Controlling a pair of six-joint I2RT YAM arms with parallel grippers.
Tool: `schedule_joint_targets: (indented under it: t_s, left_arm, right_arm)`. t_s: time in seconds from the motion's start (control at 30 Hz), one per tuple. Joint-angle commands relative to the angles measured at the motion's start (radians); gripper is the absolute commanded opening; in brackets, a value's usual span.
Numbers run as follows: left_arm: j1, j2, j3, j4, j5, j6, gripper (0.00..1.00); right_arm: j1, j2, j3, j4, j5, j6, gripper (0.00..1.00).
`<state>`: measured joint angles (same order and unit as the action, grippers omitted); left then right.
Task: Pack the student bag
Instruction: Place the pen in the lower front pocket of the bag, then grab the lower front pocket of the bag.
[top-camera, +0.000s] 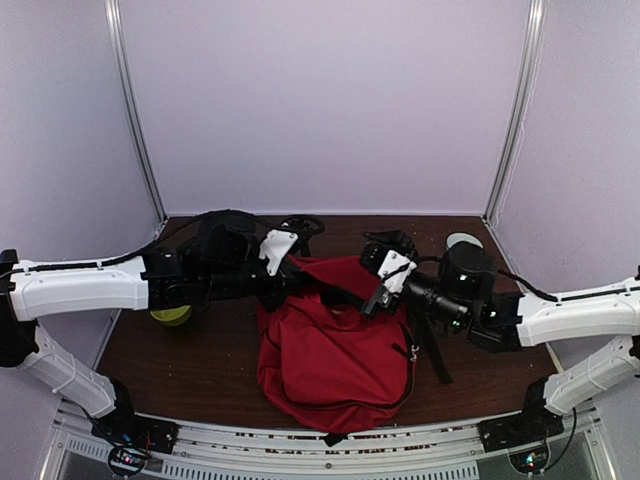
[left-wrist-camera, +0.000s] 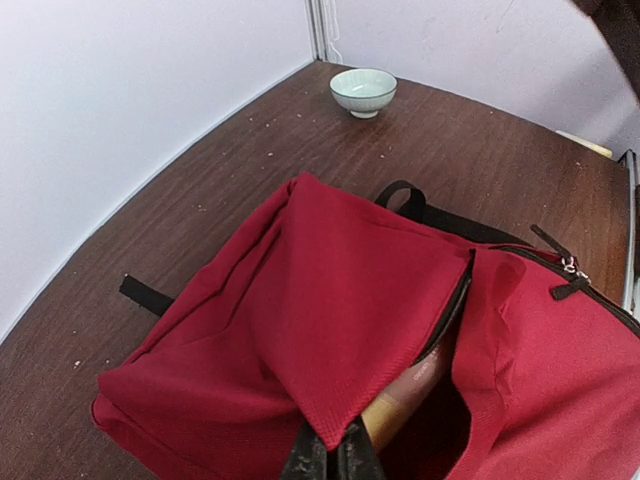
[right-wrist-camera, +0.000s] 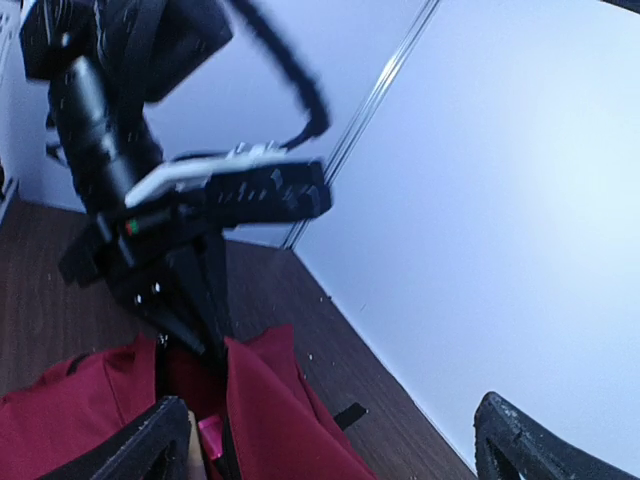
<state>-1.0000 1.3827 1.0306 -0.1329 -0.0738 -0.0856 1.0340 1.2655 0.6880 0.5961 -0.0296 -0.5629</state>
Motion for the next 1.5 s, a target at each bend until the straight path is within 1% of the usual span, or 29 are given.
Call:
schedule_joint_targets:
  t_s: [0.0,0.03,0.07,0.13,0.17,0.2,0.23,0.3,0.33,0.4,0.47,0.5,0.53,0.57,0.6,0.63,0.67,0.7,0.73,0.77,0.8,0.87,0.9,1.03,1.2,1.3,1.37,1.43,1.47]
  left_arm:
    - [0.0,-0.004,0.057,0.096,0.09,0.003,0.0]
    - [0.0,-0.004,0.059,0.097,0.126,0.009,0.0]
    - [0.0,-0.004,0.06,0.098,0.162,0.013,0.08]
    - [0.0,-0.011,0.061,0.109,0.218,0.018,0.4]
    - [0.0,-0.018,0.064,0.109,0.235,0.019,0.51]
    - [0.001,-0.029,0.068,0.103,0.236,0.018,0.59]
    - [0.001,-0.04,0.078,0.082,0.221,0.013,0.63]
    - [0.005,-0.07,0.092,0.003,0.161,-0.006,0.69]
    - [0.009,-0.088,0.09,-0.038,0.128,-0.026,0.72]
    - [0.032,-0.131,0.065,-0.111,0.08,-0.091,0.73]
    - [0.08,-0.197,-0.011,-0.145,0.077,-0.202,0.69]
    - [0.104,-0.227,-0.059,-0.141,0.082,-0.253,0.62]
    - [0.127,-0.262,-0.121,-0.127,0.087,-0.295,0.53]
    - [0.144,-0.295,-0.184,-0.103,0.095,-0.328,0.39]
    - [0.153,-0.325,-0.236,-0.079,0.097,-0.346,0.34]
    - [0.155,-0.354,-0.288,-0.052,0.092,-0.356,0.34]
    - [0.156,-0.376,-0.33,-0.023,0.085,-0.369,0.36]
    - [0.158,-0.395,-0.373,0.008,0.073,-0.384,0.43]
    - [0.162,-0.403,-0.413,0.042,0.061,-0.4,0.54]
    - [0.169,-0.405,-0.446,0.074,0.057,-0.415,0.68]
    - [0.181,-0.399,-0.477,0.111,0.062,-0.431,0.78]
    - [0.211,-0.364,-0.521,0.188,0.101,-0.451,0.93]
    - [0.225,-0.337,-0.538,0.235,0.127,-0.458,0.96]
    - [0.255,-0.203,-0.535,0.384,0.233,-0.454,0.98]
    - [0.258,-0.044,-0.48,0.438,0.303,-0.415,0.98]
    - [0.258,0.002,-0.498,0.53,0.346,-0.435,0.98]
    - [0.258,0.018,-0.511,0.595,0.366,-0.457,0.92]
    - [0.256,0.04,-0.509,0.648,0.396,-0.471,0.81]
    - [0.256,0.054,-0.507,0.676,0.416,-0.48,0.73]
  right_arm:
    - [0.003,-0.156,-0.045,-0.042,-0.007,0.234,1.0]
    - [0.0,-0.184,-0.037,-0.071,0.04,0.278,1.0]
    - [0.0,-0.207,-0.02,-0.106,0.101,0.327,1.0]
    - [-0.003,-0.241,0.016,-0.204,0.195,0.413,1.0]
    - [-0.007,-0.254,0.032,-0.246,0.201,0.435,1.0]
    - [-0.007,-0.263,0.044,-0.281,0.18,0.439,1.0]
    - [-0.008,-0.27,0.054,-0.325,0.142,0.433,1.0]
    - [-0.007,-0.276,0.074,-0.372,0.071,0.456,0.98]
    - [-0.005,-0.276,0.085,-0.393,0.058,0.498,0.96]
    - [-0.008,-0.272,0.106,-0.441,0.044,0.571,0.92]
    - [-0.007,-0.252,0.118,-0.484,0.053,0.65,0.85]
    - [-0.007,-0.237,0.129,-0.514,0.059,0.69,0.82]
    - [-0.006,-0.216,0.145,-0.557,0.065,0.72,0.8]
    - [-0.007,-0.194,0.163,-0.602,0.073,0.745,0.79]
    - [-0.007,-0.17,0.183,-0.647,0.084,0.769,0.79]
    - [-0.006,-0.146,0.2,-0.692,0.103,0.79,0.78]
    - [-0.007,-0.123,0.219,-0.727,0.119,0.809,0.77]
    - [-0.007,-0.1,0.228,-0.755,0.133,0.822,0.77]
    - [-0.007,-0.081,0.232,-0.774,0.141,0.83,0.77]
    - [-0.007,-0.062,0.234,-0.783,0.141,0.842,0.78]
    - [-0.006,-0.043,0.235,-0.786,0.134,0.85,0.79]
    - [-0.006,-0.003,0.244,-0.799,0.115,0.865,0.8]
    - [-0.007,0.017,0.252,-0.815,0.112,0.87,0.8]
    - [-0.008,0.093,0.266,-0.836,0.134,0.874,0.8]
    - [-0.022,0.214,0.291,-0.836,0.169,0.871,0.79]
    - [-0.028,0.285,0.335,-0.891,0.221,0.878,0.77]
    - [-0.03,0.313,0.336,-0.926,0.263,0.88,0.75]
    - [-0.035,0.316,0.316,-0.936,0.306,0.882,0.74]
    - [-0.039,0.31,0.299,-0.937,0.326,0.883,0.74]
